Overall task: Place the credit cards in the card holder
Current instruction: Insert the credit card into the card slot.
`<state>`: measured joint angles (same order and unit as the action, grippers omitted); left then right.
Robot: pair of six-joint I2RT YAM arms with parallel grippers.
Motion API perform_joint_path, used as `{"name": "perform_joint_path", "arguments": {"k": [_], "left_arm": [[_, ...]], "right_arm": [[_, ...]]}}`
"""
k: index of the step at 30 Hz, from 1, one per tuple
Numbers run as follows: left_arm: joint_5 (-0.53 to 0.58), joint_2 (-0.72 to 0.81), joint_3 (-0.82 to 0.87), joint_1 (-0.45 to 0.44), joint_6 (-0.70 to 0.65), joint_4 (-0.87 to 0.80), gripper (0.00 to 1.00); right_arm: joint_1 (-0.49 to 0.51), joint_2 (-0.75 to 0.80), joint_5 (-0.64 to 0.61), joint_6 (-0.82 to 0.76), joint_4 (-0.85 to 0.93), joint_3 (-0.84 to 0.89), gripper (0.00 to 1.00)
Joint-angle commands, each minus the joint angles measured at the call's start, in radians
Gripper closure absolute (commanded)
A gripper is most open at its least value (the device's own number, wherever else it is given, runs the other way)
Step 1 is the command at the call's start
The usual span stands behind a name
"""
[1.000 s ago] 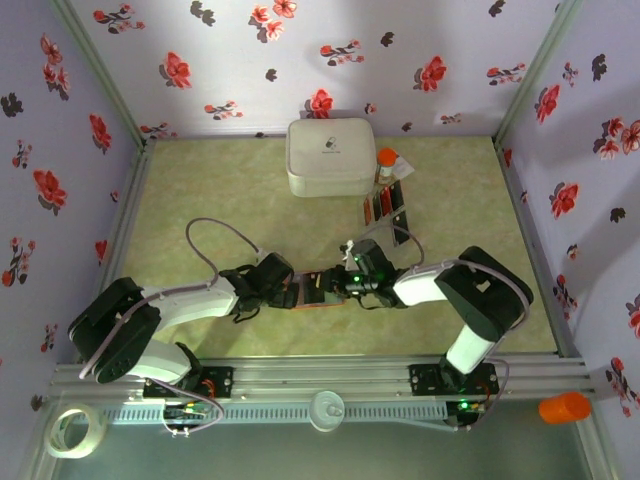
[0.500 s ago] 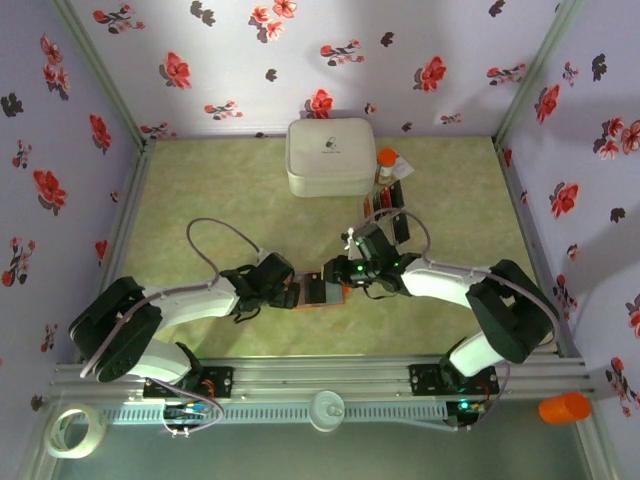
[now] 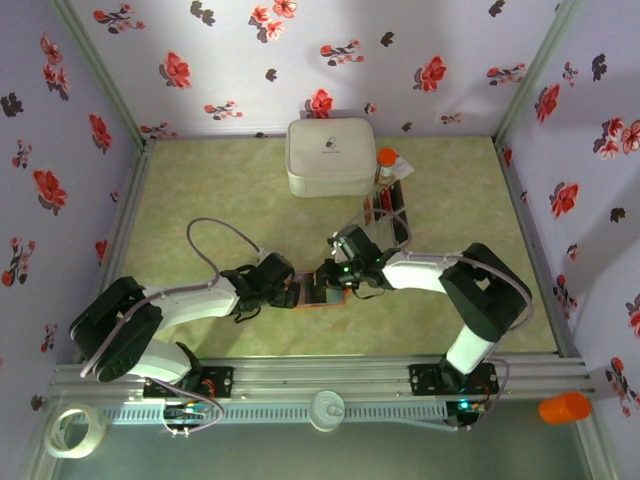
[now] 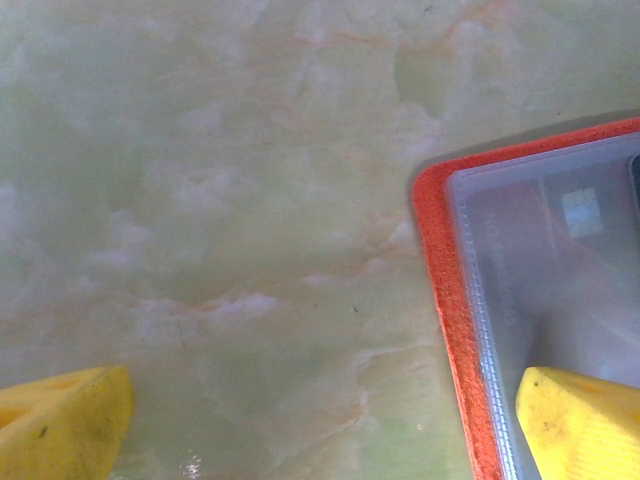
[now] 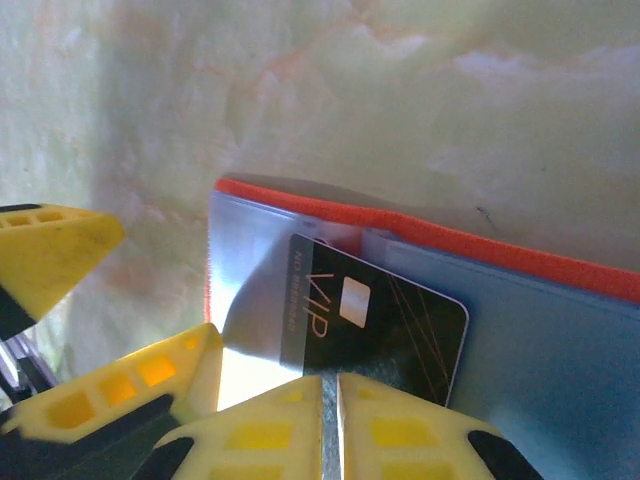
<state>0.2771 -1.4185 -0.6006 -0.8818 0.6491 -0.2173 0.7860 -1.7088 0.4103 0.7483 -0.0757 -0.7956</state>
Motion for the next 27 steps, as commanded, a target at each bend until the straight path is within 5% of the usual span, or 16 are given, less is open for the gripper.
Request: {"name": "perform_joint_path", "arguments": {"k": [1,9,27], "left_arm": [[0.017,-0.017,0.026,-0.008,0.006,-0.030,0.01],[0.017,-0.016,0.035,-0.009,0.010,-0.024,0.01],[0.091,0.075,-0.024,0.025,0.050,-0.159,0.00]], "right_arm": [[0.017,-0.047,-0.030,0.006,0.017,-0.042,0.89],[0.050,-0.116,-0.024,0.038,0.008,-0.117,0.94],[0.032,0.065,-0.157,-0.028,0.169,-0.108,0.92]]}}
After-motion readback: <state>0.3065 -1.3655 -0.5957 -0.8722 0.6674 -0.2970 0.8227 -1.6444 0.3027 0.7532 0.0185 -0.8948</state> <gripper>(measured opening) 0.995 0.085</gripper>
